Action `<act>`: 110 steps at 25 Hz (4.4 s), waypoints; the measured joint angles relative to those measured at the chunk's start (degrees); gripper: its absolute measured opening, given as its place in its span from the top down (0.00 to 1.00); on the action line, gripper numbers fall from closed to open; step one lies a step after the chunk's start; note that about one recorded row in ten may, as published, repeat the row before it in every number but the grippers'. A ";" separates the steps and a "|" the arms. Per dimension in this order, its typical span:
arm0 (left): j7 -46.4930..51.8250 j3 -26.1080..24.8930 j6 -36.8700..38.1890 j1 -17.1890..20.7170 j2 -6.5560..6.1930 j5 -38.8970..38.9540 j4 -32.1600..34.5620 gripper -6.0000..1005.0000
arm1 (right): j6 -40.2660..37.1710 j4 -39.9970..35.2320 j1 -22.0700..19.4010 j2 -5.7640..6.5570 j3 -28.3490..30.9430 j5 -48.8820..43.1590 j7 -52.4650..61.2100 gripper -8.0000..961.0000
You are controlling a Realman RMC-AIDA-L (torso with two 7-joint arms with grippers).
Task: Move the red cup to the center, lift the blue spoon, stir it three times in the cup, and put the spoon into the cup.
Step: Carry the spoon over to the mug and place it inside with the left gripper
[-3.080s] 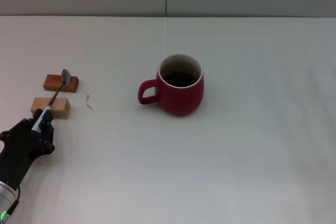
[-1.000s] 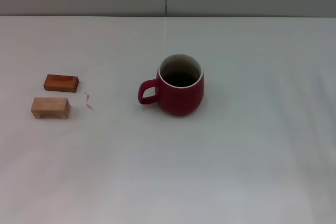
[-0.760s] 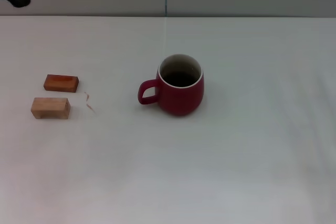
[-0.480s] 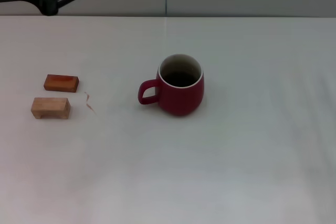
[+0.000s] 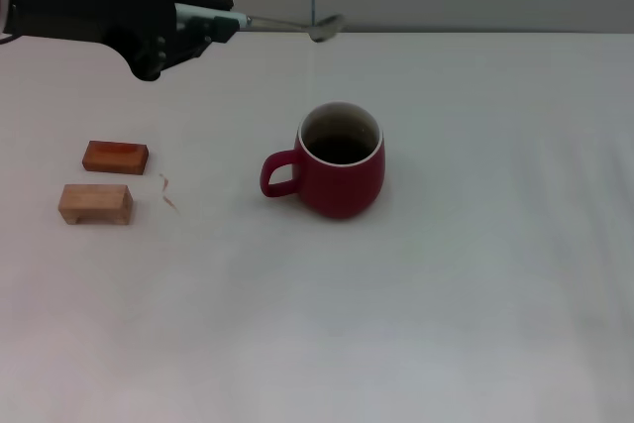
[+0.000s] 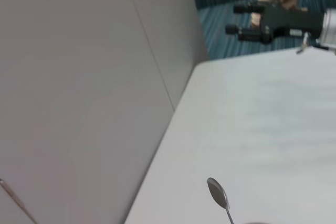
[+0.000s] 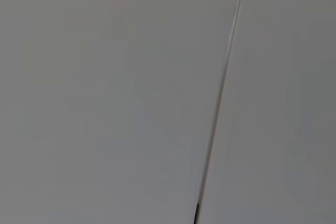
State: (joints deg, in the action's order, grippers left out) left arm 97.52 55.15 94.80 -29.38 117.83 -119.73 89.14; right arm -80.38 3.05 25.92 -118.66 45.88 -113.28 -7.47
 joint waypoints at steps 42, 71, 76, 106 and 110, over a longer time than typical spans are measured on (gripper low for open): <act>5.99 27.10 -0.74 -12.27 0.87 -29.57 3.38 0.86 | -1.14 0.91 -3.51 -0.51 -0.53 -0.34 0.00 0.28; 6.80 36.72 -3.66 -17.80 1.26 -31.75 -3.17 0.86 | -0.73 1.16 -3.89 -0.70 -2.02 -0.47 0.00 0.27; 6.84 38.60 -4.64 -18.14 1.26 -31.94 -4.49 0.86 | -0.74 1.50 -4.45 -0.77 -2.06 -0.47 0.00 0.27; 6.79 38.94 -12.49 -18.11 1.16 -34.63 -8.44 0.86 | -1.20 4.00 -6.89 -0.84 -3.52 -0.44 0.00 0.27; 6.69 38.12 -10.87 -17.46 0.93 -35.04 -7.87 0.86 | -1.08 4.04 -6.89 -0.81 -3.52 -0.44 -0.01 0.27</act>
State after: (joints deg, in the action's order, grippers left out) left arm 104.21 93.26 83.93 -46.85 118.76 -154.78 81.27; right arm -81.46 7.09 19.03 -119.48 42.36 -113.72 -7.49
